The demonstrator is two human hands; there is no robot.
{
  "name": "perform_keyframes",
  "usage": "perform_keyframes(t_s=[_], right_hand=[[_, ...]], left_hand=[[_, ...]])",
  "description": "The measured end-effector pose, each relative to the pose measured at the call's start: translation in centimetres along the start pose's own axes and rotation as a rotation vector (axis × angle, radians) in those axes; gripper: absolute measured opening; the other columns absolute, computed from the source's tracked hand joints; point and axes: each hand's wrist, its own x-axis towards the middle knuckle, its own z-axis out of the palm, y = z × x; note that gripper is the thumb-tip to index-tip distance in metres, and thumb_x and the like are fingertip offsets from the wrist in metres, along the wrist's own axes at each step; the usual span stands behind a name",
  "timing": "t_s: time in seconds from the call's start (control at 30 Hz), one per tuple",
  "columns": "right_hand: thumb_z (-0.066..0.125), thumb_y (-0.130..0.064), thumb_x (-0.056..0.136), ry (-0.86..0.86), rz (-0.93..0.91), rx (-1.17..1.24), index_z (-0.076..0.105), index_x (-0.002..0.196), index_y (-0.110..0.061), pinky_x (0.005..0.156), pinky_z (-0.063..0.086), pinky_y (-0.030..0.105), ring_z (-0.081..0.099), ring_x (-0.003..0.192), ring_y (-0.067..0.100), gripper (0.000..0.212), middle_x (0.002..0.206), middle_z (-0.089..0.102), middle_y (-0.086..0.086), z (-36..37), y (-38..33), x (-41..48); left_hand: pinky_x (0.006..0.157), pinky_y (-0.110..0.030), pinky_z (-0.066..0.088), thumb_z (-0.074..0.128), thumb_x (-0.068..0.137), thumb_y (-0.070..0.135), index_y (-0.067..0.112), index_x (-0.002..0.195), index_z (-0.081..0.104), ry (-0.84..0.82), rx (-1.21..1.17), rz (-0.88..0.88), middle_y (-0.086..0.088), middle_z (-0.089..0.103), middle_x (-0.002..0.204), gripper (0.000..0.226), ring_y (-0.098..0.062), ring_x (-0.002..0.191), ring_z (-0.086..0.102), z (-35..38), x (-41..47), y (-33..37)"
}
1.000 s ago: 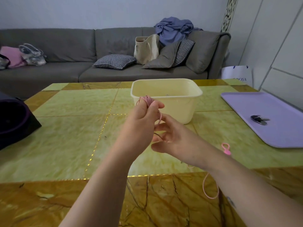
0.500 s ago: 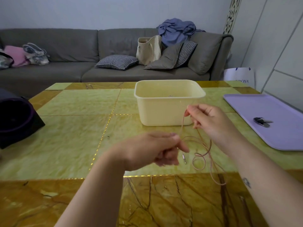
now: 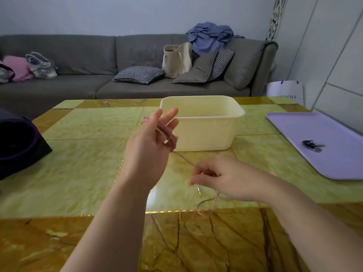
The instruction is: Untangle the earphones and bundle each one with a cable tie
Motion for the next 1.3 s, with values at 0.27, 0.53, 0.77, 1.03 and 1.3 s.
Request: perform_keyframes(t_s=[0.27, 0.53, 0.77, 1.03, 1.3], right_hand=[[0.057, -0.034, 0.091, 0.38, -0.141, 0.028, 0.069, 0.083, -0.032, 0.062, 0.041, 0.007, 0.059, 0.069, -0.007, 0.015, 0.07, 0.066, -0.02, -3.1, 0.0, -1.1], [0.052, -0.054, 0.079, 0.392, -0.234, 0.119, 0.071, 0.081, -0.028, 0.064, 0.043, 0.034, 0.058, 0.07, 0.025, 0.032, 0.074, 0.067, 0.011, -2.8, 0.2, -0.6], [0.054, -0.052, 0.088, 0.417, -0.215, 0.261, 0.064, 0.063, -0.038, 0.056, 0.035, 0.035, 0.044, 0.057, 0.012, 0.031, 0.057, 0.052, -0.001, -1.6, 0.6, 0.3], [0.057, -0.036, 0.092, 0.127, -0.103, 0.072, 0.071, 0.094, -0.029, 0.052, 0.034, 0.012, 0.046, 0.053, 0.0, 0.016, 0.061, 0.058, -0.012, -0.4, -0.5, -0.1], [0.062, -0.035, 0.089, 0.277, -0.134, -0.115, 0.073, 0.092, -0.038, 0.052, 0.036, 0.015, 0.054, 0.059, -0.001, 0.012, 0.06, 0.059, -0.024, -2.2, 0.3, -0.7]], left_hand=[[0.062, -0.026, 0.037, 0.034, 0.097, 0.036, 0.012, 0.094, 0.064, -0.444, 0.688, -0.337, 0.0, 0.065, 0.07, 0.039, -0.025, 0.076, 0.046, 0.0, -2.2, -0.8], [0.094, -0.048, 0.046, 0.045, 0.093, 0.038, 0.007, 0.091, 0.063, -0.639, 0.492, -0.514, 0.003, 0.051, 0.059, 0.036, -0.013, 0.071, 0.062, -0.8, -2.1, -0.3], [0.106, -0.048, 0.034, 0.043, 0.098, 0.024, 0.0, 0.11, 0.059, -0.736, -0.45, -0.421, -0.006, 0.06, 0.082, 0.031, -0.023, 0.09, 0.062, 1.0, -1.7, 0.3], [0.096, -0.034, 0.043, 0.031, 0.103, 0.027, 0.022, 0.109, 0.057, 0.027, 0.202, 0.082, 0.009, 0.072, 0.089, 0.027, -0.008, 0.097, 0.063, 0.6, -0.4, -0.3], [0.072, -0.018, 0.042, 0.03, 0.102, 0.028, 0.014, 0.103, 0.06, -0.222, 0.797, -0.097, 0.01, 0.064, 0.074, 0.033, -0.002, 0.072, 0.056, 0.6, -1.7, -1.1]])
